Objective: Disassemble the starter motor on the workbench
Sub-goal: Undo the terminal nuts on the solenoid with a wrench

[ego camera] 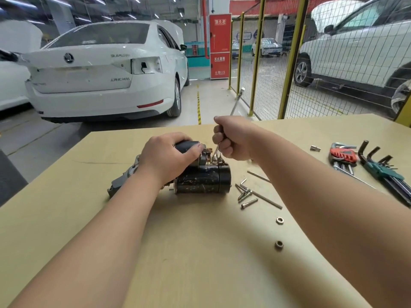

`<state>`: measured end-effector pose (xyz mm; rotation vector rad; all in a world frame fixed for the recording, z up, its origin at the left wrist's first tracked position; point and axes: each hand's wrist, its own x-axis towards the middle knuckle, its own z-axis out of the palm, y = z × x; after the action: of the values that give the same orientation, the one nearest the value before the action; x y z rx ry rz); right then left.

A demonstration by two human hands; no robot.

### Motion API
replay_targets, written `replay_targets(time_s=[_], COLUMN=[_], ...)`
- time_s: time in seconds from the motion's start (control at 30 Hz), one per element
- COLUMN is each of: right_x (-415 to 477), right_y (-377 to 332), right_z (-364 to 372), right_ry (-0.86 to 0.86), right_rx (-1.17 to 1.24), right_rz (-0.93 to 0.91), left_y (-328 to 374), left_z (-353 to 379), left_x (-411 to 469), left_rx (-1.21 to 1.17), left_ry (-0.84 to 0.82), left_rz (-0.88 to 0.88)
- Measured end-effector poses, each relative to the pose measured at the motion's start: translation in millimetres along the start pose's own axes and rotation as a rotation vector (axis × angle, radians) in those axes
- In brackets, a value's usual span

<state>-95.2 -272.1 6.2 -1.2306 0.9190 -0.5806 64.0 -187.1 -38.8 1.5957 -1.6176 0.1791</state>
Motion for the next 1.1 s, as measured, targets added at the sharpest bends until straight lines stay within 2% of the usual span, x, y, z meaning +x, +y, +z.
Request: replay_targets(time_s=[0.1, 0.2, 0.23, 0.3, 0.37, 0.4, 0.47, 0.53, 0.57, 0.63, 0.73, 0.8, 1.0, 1.1], right_x=[-6.8, -29.3, -39.9, -57.6, -64.3, -63.9, -64.7, -64.7, -63.5, -63.3, -65.6, -69.5, -67.4, -64.3], right_y=[-1.1, 16.1, 28.6, 56.9, 79.0, 84.0, 77.6, 67.5, 65.3, 66.9, 78.2, 79.3, 86.1, 93.0], right_z=[10.8, 11.0, 7.9, 4.8, -0.5, -4.1, -7.4, -7.2, -6.5, -2.4, -2.2, -4.6, -13.5, -15.3], right_ry=[0.033, 0.025, 0.021, -0.022, -0.101, -0.077, -0.016, -0.056, -0.065, -0.038, 0.005, -0.025, -0.042, -0.025], right_rx=[-0.092, -0.062, -0.159, -0.526, -0.847, -0.877, -0.655, -0.315, -0.242, -0.362, -1.028, -1.333, -1.493, -1.279], right_rz=[-0.103, -0.360, -0.495, -0.746, -0.925, -0.975, -0.932, -0.850, -0.840, -0.901, -1.257, -1.416, -1.444, -1.358], left_y=[1.2, 1.6, 1.7, 1.9, 2.0, 2.3, 2.0, 1.6, 2.1, 3.0, 3.2, 3.5, 3.4, 2.8], left_z=[-1.2, -2.3, -2.3, -2.7, -2.3, -2.2, -2.6, -3.8, -4.3, -4.7, -5.4, -6.0, -6.1, -4.0], left_x=[-1.1, -3.2, -2.9, 0.1, 2.3, 2.1, 0.8, -2.1, -2.5, -2.6, -2.8, -3.5, -4.3, -2.3], left_rx=[-0.007, -0.034, -0.041, -0.043, -0.038, -0.040, -0.053, -0.066, -0.069, -0.078, -0.086, -0.090, -0.101, -0.094], left_ry=[-0.011, -0.009, -0.012, -0.031, -0.050, -0.055, -0.054, -0.052, -0.058, -0.066, -0.069, -0.081, -0.095, -0.085], left_rz=[-0.001, -0.013, -0.026, -0.056, -0.071, -0.077, -0.079, -0.085, -0.088, -0.099, -0.108, -0.105, -0.120, -0.137])
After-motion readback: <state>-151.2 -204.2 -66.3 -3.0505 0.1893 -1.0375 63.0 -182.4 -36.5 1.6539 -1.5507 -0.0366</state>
